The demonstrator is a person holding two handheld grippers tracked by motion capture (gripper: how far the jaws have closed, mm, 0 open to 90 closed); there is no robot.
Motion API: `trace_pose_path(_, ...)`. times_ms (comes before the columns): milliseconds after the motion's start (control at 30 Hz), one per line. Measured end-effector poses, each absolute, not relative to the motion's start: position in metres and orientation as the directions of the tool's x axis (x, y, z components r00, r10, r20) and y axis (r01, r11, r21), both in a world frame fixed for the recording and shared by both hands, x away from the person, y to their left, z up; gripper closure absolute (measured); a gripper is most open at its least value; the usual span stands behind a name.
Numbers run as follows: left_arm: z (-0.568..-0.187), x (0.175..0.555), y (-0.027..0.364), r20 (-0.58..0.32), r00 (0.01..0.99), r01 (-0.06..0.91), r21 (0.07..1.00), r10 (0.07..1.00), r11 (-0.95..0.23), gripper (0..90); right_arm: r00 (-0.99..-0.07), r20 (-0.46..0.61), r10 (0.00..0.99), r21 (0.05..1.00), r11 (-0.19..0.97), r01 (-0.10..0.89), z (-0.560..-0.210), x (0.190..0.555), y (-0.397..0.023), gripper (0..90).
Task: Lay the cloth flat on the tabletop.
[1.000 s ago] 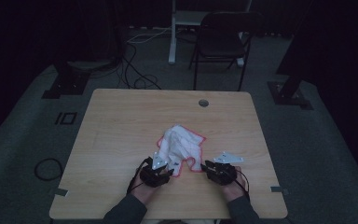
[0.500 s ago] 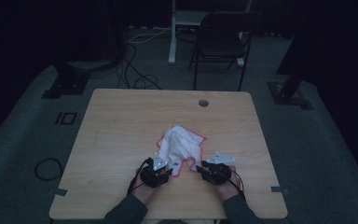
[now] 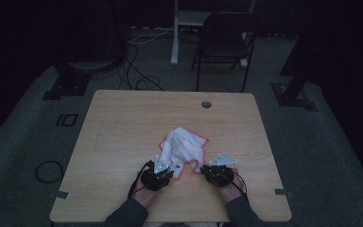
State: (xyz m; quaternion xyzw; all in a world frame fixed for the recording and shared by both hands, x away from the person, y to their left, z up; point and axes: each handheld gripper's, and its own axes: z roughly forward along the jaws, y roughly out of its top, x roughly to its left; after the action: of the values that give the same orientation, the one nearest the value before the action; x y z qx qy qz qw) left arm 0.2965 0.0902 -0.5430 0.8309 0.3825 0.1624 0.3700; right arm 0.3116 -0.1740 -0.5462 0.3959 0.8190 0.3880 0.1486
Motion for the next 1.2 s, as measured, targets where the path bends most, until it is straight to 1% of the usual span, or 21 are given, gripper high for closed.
trace_pose_path(233, -0.543, 0.293, 0.097, -0.014, 0.654, 0.516, 0.739, 0.756, -0.433, 70.0, -0.643, 0.067, 0.763, 0.748, 0.388, 0.538, -0.546, 0.310, -0.176, 84.3)
trace_pose_path(933, -0.542, 0.285, 0.127, -0.015, 0.632, 0.533, 0.734, 0.775, -0.421, 65.8, -0.606, 0.085, 0.791, 0.730, 0.364, 0.578, -0.543, 0.299, -0.196, 86.3)
trace_pose_path(1200, -0.542, 0.282, 0.140, -0.013, 0.621, 0.537, 0.735, 0.783, -0.413, 64.7, -0.584, 0.094, 0.806, 0.727, 0.346, 0.594, -0.541, 0.294, -0.210, 86.6)
